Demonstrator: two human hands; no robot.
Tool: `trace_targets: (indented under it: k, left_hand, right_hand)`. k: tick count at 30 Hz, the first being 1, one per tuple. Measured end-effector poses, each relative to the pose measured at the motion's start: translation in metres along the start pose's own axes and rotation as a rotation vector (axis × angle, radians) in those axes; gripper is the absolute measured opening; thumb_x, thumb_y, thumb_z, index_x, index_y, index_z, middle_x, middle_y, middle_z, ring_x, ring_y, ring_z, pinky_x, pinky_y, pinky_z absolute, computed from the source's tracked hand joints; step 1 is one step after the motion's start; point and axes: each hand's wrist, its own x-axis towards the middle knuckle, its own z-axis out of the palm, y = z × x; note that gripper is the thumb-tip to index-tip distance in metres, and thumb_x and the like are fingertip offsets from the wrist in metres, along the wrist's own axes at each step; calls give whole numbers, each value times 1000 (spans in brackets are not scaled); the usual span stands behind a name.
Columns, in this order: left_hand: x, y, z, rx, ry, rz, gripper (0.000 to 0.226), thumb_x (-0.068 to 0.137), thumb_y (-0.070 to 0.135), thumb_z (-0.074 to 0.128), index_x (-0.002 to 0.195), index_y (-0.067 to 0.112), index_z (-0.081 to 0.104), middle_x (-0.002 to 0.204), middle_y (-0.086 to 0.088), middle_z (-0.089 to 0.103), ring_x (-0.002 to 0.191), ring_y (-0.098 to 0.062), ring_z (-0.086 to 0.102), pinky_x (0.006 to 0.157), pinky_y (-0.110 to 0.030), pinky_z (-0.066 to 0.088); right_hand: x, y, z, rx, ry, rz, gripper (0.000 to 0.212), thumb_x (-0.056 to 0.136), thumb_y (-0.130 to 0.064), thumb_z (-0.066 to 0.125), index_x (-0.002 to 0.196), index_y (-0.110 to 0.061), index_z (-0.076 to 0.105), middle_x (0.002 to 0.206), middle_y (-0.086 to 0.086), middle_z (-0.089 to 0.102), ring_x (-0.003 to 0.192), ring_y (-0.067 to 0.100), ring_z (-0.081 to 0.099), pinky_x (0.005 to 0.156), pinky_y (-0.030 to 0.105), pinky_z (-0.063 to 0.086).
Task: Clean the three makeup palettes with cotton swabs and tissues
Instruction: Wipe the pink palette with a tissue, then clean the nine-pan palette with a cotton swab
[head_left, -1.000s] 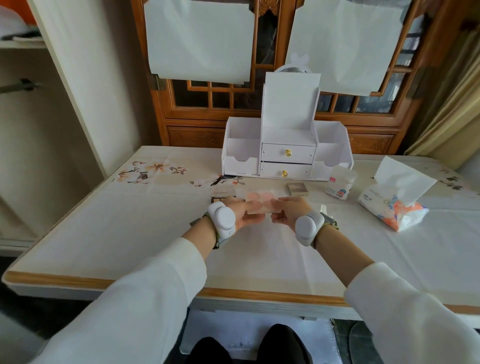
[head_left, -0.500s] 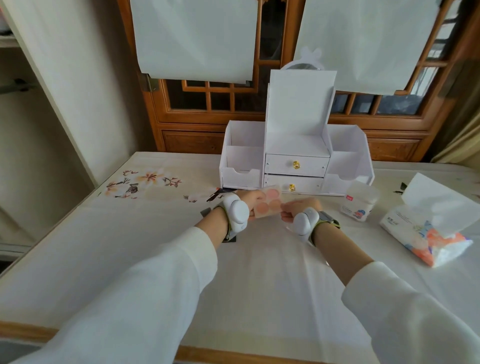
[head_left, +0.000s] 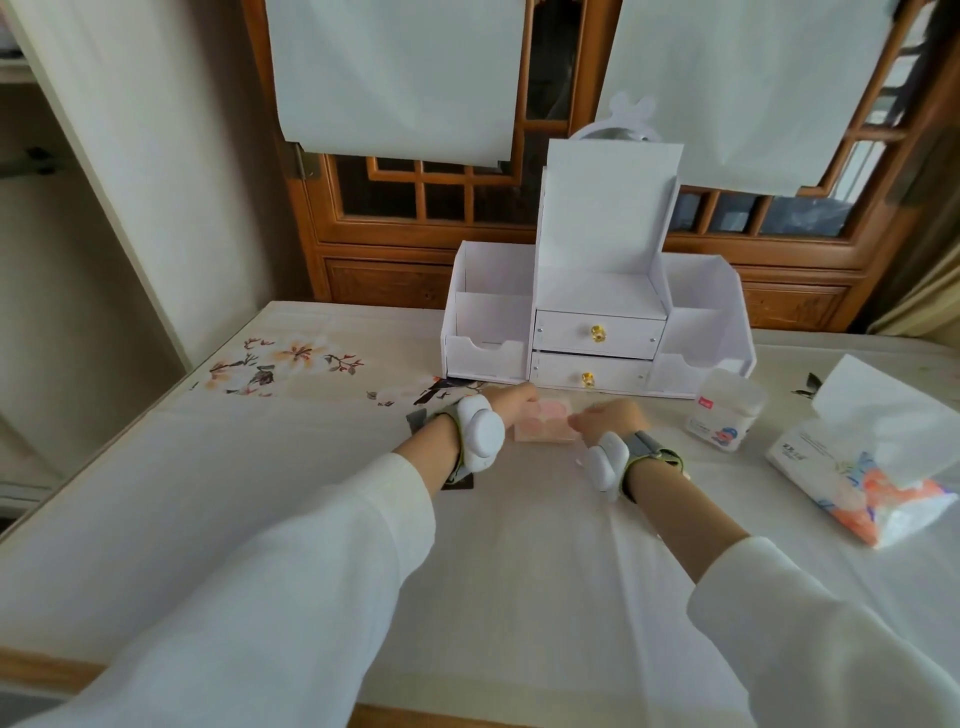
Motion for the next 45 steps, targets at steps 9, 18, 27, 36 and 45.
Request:
trace_targets:
  k: [9, 18, 27, 36, 45]
  left_hand:
    - [-33, -29, -67, -115, 155, 53, 14, 92, 23, 52, 91, 10, 57, 83, -6, 60, 73, -19, 57, 68, -28, 49]
    - [-51, -74, -110, -246, 202, -109, 47, 95, 33, 48, 130, 2, 44, 110, -18, 54, 84, -26, 56, 76, -34, 49]
    - [-70, -72, -77, -325, 115, -113, 53, 97, 30, 43, 140, 0, 32, 110, -21, 52, 97, -34, 54, 86, -38, 48]
    - [-91, -69, -42, -241, 40, -148, 54, 96, 33, 42, 140, 4, 34, 109, -21, 52, 94, -36, 54, 84, -40, 49]
    - [-100, -74, -21, -185, 40, -125, 43, 97, 35, 40, 129, 6, 42, 104, -15, 54, 86, -30, 57, 70, -32, 50]
  right_hand:
    - [-54, -36, 26, -374, -123, -209, 30, 91, -18, 47, 119, -10, 56, 119, 10, 60, 111, 26, 57, 87, 31, 48]
    - [-81, -65, 67, -893, -248, -476, 28, 95, -10, 39, 116, -8, 57, 80, 1, 42, 112, 23, 54, 83, 30, 45]
    - [-101, -54, 66, -793, -122, -429, 20, 95, -9, 40, 87, -10, 58, 65, -2, 36, 92, 19, 55, 64, 23, 36]
    - [-117, -18, 41, -476, -116, -220, 28, 90, -10, 45, 62, -11, 43, 64, 0, 43, 63, 18, 44, 57, 25, 38]
    - [-106, 11, 4, -419, 34, -187, 22, 80, -4, 48, 59, -9, 50, 61, 6, 48, 55, 19, 43, 50, 22, 36]
